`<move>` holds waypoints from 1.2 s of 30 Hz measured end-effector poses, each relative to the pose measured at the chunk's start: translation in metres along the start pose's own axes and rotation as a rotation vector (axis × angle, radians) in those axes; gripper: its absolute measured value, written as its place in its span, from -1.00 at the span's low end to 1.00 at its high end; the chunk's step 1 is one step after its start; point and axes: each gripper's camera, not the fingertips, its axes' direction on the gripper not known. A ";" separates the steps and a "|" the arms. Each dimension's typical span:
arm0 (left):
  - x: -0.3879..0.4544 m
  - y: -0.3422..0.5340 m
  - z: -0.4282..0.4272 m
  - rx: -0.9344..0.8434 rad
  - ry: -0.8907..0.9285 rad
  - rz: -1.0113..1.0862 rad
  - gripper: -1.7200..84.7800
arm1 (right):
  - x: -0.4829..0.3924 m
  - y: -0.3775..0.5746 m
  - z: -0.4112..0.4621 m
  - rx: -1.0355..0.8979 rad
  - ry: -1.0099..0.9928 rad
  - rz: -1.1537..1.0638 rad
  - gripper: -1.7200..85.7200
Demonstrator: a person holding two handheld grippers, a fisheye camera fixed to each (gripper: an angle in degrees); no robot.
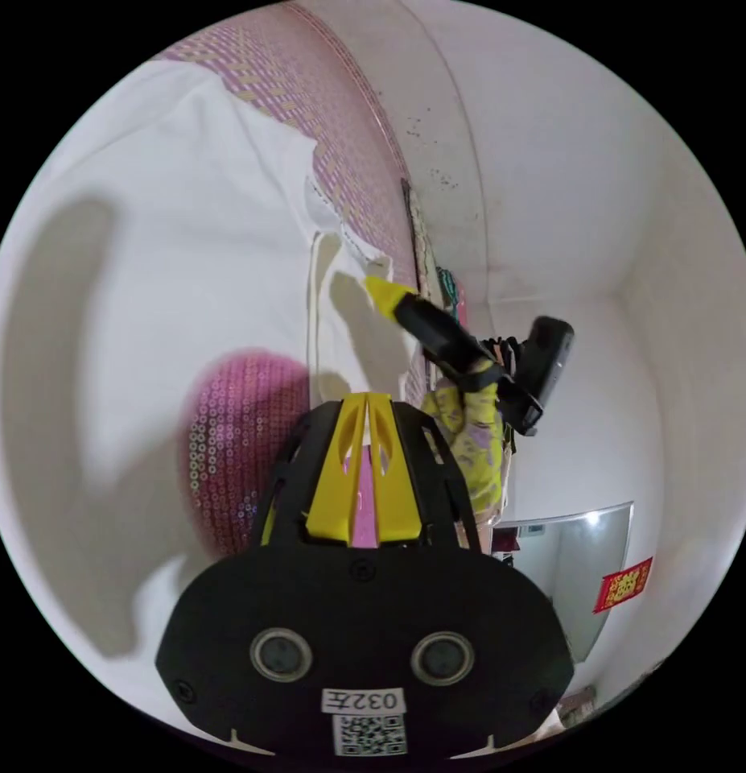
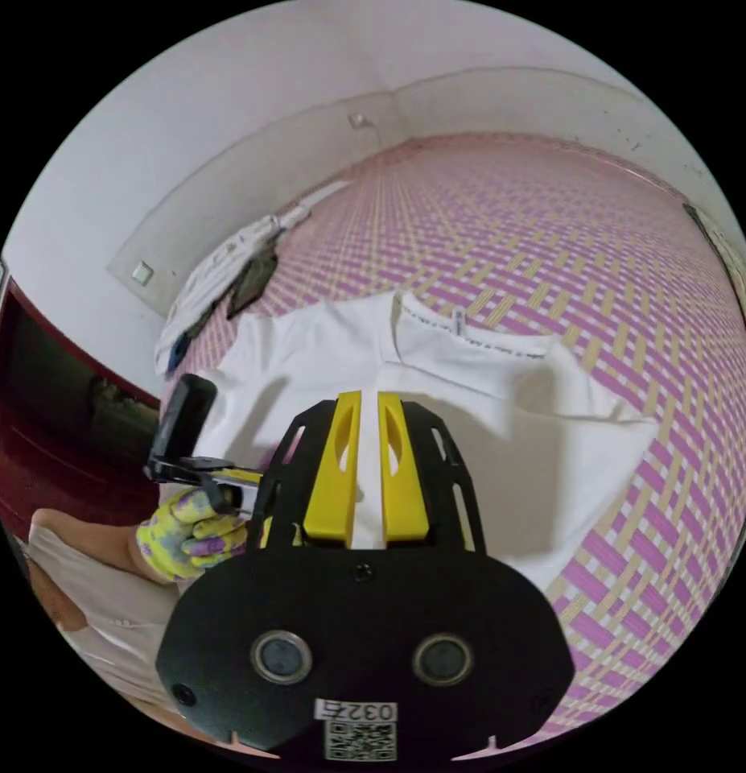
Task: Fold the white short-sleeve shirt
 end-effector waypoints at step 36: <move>-0.086 -0.040 0.043 0.086 -0.615 0.193 -0.98 | 0.025 0.219 -0.017 -0.020 0.065 0.319 -0.97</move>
